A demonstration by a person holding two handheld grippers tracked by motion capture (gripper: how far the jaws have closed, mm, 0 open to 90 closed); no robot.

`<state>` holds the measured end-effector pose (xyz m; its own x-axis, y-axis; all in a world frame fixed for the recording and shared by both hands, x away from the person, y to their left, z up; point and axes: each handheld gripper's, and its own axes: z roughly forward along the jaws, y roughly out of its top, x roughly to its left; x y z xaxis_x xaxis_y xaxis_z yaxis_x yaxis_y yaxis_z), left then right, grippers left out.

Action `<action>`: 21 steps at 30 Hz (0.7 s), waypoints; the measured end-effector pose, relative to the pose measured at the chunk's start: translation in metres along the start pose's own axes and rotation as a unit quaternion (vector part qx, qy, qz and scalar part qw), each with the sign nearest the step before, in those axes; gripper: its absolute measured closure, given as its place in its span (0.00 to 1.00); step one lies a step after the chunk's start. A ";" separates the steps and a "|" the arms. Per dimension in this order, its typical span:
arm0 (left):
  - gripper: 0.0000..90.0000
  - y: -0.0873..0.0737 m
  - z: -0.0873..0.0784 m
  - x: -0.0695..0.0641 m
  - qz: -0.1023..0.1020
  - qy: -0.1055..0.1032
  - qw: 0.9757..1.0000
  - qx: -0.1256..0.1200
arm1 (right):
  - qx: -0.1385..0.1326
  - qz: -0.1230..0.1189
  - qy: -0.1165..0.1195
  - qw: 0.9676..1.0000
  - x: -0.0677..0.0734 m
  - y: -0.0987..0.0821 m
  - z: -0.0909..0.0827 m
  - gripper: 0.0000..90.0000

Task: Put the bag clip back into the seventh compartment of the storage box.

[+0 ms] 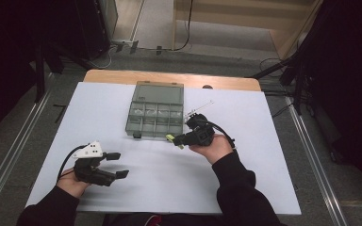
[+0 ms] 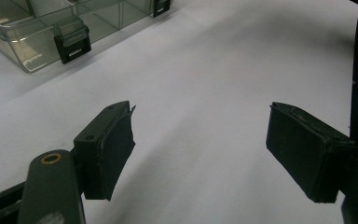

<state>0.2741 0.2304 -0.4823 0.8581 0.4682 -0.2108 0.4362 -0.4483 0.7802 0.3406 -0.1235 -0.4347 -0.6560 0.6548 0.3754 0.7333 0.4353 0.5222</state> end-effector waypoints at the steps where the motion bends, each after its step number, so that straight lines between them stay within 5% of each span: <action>1: 0.25 0.000 0.000 0.000 0.000 0.000 1.000 0.001 | 0.000 0.000 0.000 1.000 0.000 0.000 0.000 0.87; 21: 0.25 0.000 0.001 0.000 0.001 0.000 1.000 -0.002 | 0.011 0.009 -0.012 1.000 0.001 0.031 0.013 0.88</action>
<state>0.2743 0.2299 -0.4825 0.8589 0.4677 -0.2086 0.4333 -0.4469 0.7826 0.3651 -0.1011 -0.4282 -0.6377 0.6779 0.3659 0.7495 0.4365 0.4977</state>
